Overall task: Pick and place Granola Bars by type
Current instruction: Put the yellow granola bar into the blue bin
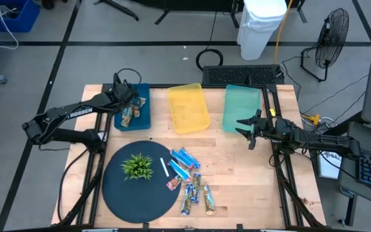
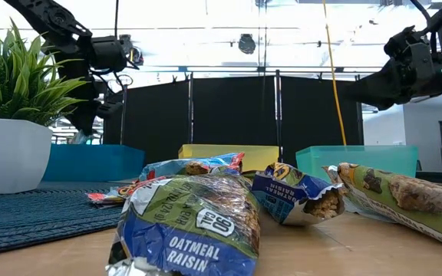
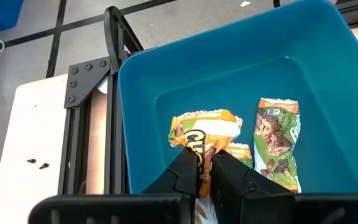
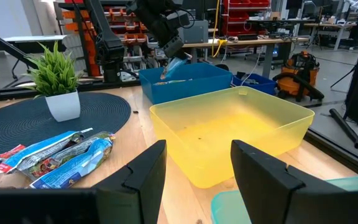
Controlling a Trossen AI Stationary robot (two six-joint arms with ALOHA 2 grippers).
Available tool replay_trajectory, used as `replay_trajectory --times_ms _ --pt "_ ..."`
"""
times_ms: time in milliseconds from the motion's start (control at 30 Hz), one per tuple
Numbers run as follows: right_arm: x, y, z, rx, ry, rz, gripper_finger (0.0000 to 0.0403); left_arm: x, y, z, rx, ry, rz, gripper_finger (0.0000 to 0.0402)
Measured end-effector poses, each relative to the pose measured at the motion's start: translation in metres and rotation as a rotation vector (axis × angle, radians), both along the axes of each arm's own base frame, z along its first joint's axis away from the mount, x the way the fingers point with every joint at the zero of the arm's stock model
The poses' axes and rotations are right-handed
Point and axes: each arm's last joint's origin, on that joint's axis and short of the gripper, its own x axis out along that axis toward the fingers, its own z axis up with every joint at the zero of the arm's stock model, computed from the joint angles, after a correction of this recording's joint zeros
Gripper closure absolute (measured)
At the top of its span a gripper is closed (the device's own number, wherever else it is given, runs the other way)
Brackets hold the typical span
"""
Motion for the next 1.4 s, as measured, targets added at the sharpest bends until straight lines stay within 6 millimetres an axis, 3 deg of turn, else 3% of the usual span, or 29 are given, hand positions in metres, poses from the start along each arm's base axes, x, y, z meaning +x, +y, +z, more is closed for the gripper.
replay_trajectory --times_ms 300,667,833,1033,1400 --pt "0.0 0.0 0.0 0.0 0.0 0.0 0.0232 0.0 0.0 0.0 0.0 -0.001 0.002 0.0349" --pt "0.0 0.0 0.0 0.0 0.001 0.0 0.0232 0.0 0.0 0.0 0.001 -0.037 0.04 0.0198" --pt "0.0 0.0 0.0 0.0 0.001 0.0 0.0232 0.003 -0.001 -0.001 -0.045 -0.09 0.004 0.0152" --pt "0.0 0.0 0.0 0.0 0.001 0.0 0.0232 0.028 -0.008 0.002 -0.012 -0.22 -0.271 0.0134" --pt "0.0 0.0 0.0 0.0 0.0 0.0 0.0232 0.08 -0.048 0.023 0.154 -0.593 -0.969 0.0165"
